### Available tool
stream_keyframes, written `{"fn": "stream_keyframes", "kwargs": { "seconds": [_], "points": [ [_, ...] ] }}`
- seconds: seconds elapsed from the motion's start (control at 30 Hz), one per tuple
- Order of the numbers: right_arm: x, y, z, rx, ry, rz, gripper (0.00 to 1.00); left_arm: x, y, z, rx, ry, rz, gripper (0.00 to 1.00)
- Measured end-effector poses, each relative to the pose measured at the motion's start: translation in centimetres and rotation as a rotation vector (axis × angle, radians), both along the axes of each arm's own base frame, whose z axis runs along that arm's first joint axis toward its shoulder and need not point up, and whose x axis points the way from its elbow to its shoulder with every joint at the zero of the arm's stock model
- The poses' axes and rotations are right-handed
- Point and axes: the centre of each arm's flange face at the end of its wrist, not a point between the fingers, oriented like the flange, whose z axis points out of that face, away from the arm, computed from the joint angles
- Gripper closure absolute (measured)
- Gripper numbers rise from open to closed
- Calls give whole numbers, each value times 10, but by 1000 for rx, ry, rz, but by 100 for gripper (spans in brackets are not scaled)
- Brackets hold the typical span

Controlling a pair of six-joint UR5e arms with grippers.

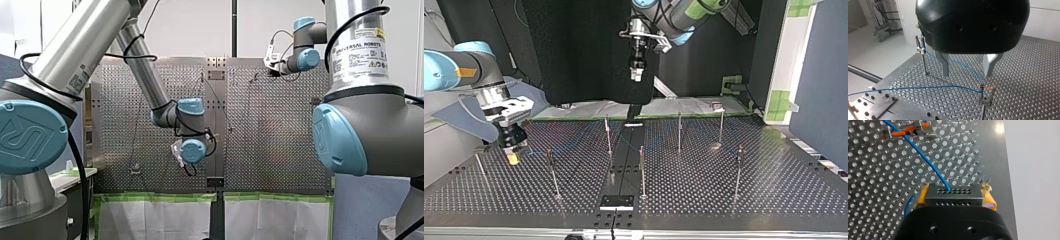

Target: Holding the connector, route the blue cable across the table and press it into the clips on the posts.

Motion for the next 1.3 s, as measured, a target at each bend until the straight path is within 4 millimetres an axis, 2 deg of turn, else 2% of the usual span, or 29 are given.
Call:
{"fn": "stream_keyframes", "kwargs": {
  "seconds": [0.6, 1.3],
  "points": [
    [0, 0, 0, 0, 0, 0, 100, -48, 43, -35, 48, 54, 1, 15],
    [0, 0, 0, 0, 0, 0, 100, -50, 46, -37, 54, 59, 1, 15]
  ]
}}
